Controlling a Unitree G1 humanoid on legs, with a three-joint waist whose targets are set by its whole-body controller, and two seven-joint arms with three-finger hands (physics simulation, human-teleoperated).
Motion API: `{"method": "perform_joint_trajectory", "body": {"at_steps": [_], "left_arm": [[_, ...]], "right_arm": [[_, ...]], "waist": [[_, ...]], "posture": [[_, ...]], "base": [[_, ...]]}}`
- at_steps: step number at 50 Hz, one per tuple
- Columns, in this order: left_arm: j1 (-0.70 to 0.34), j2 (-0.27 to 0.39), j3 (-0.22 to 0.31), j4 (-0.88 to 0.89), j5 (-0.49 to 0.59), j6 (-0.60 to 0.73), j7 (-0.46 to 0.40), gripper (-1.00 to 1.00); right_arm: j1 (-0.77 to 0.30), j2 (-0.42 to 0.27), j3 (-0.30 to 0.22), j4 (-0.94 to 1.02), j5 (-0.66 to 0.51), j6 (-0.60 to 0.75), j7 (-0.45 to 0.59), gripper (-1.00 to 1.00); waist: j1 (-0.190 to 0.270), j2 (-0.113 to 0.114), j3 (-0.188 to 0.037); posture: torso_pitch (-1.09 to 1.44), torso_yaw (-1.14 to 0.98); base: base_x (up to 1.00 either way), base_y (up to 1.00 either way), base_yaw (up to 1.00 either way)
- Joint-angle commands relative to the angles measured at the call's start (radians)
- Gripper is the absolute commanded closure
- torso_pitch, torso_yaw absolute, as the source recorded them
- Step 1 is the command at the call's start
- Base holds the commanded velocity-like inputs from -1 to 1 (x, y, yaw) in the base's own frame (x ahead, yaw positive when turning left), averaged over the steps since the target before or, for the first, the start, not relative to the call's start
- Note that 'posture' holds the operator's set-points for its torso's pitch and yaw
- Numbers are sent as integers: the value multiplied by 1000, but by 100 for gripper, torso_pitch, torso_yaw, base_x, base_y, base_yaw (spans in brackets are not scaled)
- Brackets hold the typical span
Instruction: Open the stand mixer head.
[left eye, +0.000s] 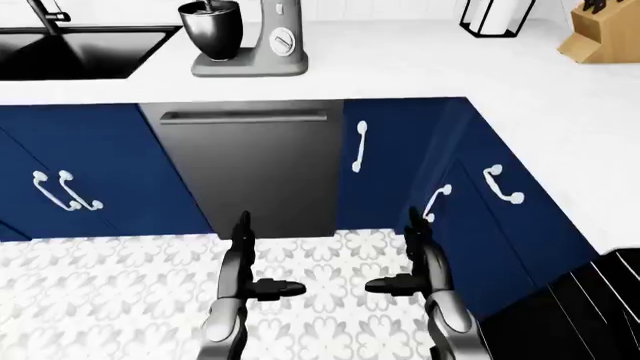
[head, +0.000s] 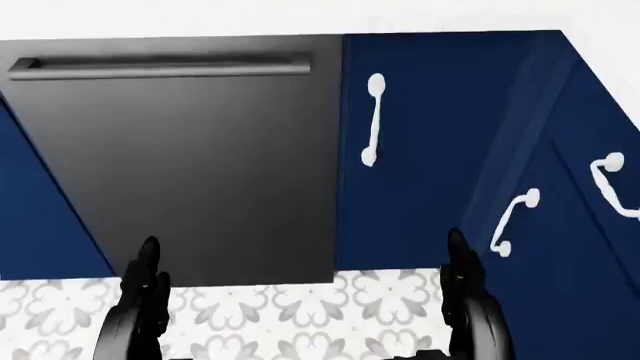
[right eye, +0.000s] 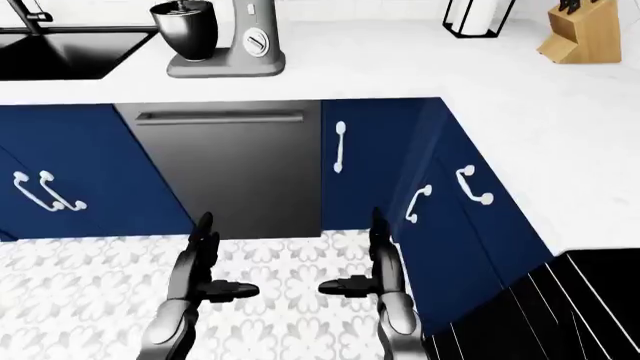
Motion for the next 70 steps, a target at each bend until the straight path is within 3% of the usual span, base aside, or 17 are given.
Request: {"method": "perform_joint_trajectory", "body": {"at_steps": [1,3,5,7,8,16,21,28,39,49,60,62,63,65,68,69,70], "left_arm": [[-29,6,4,-75,-7,-66,-6,-98],[-28,6,6,-74,-6,-68,-6,-98],[-28,6,6,-75,-6,-66,-6,-98],[-29,6,6,-74,-6,-67,-8,-98],[-28,6,6,-75,-6,-66,-8,-98],[-27,7,4,-75,-2,-114,-18,-98],[-22,-10,10,-177,-73,-234,-26,-98],[-28,-14,25,-278,-143,-391,5,-97],[-57,-5,34,-553,-271,-274,30,-98],[-183,38,91,-892,-404,-38,164,-97],[-208,52,110,-899,-439,-22,200,-97],[-199,46,114,-880,-454,-27,206,-98],[-200,50,112,-880,-446,-30,203,-98],[-205,53,113,-885,-448,-24,208,-98],[-204,52,113,-881,-451,-25,214,-98],[-203,53,112,-882,-448,-26,211,-98],[-203,54,113,-883,-449,-25,211,-98]], "right_arm": [[-27,-7,-1,-109,0,-53,1,-100],[-26,-5,-1,-112,2,-53,5,-100],[-24,-5,1,-117,2,-55,11,-100],[-21,-7,4,-118,0,-52,21,-100],[-19,-6,5,-117,-2,-54,22,-100],[-21,-4,0,-120,11,-83,42,-100],[-27,-12,15,-197,28,-348,122,-100],[-9,-1,31,-326,91,-412,167,-100],[-176,-10,7,-759,188,-9,61,-100],[-398,-66,-46,-1000,305,284,-63,-100],[-406,-85,-53,-1004,343,295,-92,-100],[-398,-91,-48,-996,325,289,-82,-100],[-399,-88,-53,-994,326,283,-79,-100],[-399,-87,-55,-989,323,274,-78,-100],[-385,-83,-49,-980,313,263,-68,-100],[-390,-81,-54,-983,322,277,-76,-100],[-391,-83,-52,-984,320,278,-75,-100]], "waist": [[-2,-8,-1],[8,-1,-62],[7,-6,-17],[7,-7,-69],[7,-7,-75],[7,-4,-81],[6,-3,-91],[3,-3,-92],[6,-1,-85],[7,-1,-75],[6,7,-73],[0,-40,-42],[3,-58,-51],[-4,-70,-44],[-22,16,-38],[-27,68,-42],[-15,73,-46]], "posture": [[0,0],[0,0],[0,0],[0,0],[0,0],[0,0],[0,0],[0,0],[0,0],[0,0],[0,0],[0,0],[0,0],[0,0],[0,0],[0,0],[0,0]], "base": [[0,0,0],[0,0,0],[0,0,0],[0,0,0],[0,0,0],[0,0,0],[0,0,0],[0,0,0],[0,0,0],[0,0,0],[0,0,0],[0,100,0],[0,100,0],[0,43,0],[0,1,0],[0,60,0],[-2,100,0]]}}
